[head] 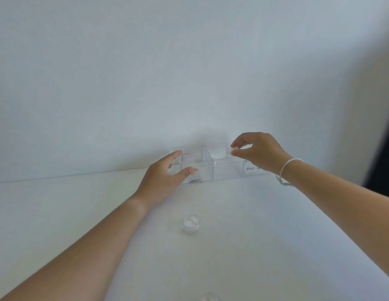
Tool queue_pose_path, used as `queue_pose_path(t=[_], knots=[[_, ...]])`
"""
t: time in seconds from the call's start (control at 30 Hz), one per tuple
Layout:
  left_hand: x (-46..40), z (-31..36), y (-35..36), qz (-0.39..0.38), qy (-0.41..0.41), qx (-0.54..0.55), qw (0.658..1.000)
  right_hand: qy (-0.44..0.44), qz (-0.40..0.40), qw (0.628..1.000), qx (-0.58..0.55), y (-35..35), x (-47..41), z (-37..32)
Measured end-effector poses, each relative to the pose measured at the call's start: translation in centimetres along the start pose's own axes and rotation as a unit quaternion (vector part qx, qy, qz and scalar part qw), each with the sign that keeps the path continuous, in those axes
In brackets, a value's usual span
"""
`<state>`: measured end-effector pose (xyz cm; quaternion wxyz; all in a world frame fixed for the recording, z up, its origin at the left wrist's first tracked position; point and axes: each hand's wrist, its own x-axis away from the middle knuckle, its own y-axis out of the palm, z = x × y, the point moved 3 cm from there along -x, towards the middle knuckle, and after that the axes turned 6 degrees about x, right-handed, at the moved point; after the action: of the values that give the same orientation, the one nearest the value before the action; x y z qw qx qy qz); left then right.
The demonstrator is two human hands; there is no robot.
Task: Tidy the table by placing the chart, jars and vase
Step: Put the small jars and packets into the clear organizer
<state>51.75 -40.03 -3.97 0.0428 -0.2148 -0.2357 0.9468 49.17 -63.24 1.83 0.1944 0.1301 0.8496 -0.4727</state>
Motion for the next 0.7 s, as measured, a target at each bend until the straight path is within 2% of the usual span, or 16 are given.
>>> queue_pose_path(t=[0.13, 0.33, 0.57, 0.7], knots=[[-0.1, -0.4, 0.1, 0.001, 0.003, 0.005, 1.0, -0.027, -0.069, 0.988, 0.136, 0.7, -2.3, -1.4], [-0.3, -0.5, 0.1, -0.005, 0.011, -0.001, 1.0, -0.03, -0.145, 0.938, 0.312, 2.3, -4.1, -2.7], [-0.4, -0.5, 0.1, -0.006, 0.011, -0.001, 1.0, 0.011, -0.181, 0.915, 0.362, 3.1, -4.5, -2.7], [-0.4, -0.6, 0.1, -0.009, 0.009, 0.002, 1.0, -0.015, -0.146, 0.925, 0.349, 2.7, -4.3, -2.7]])
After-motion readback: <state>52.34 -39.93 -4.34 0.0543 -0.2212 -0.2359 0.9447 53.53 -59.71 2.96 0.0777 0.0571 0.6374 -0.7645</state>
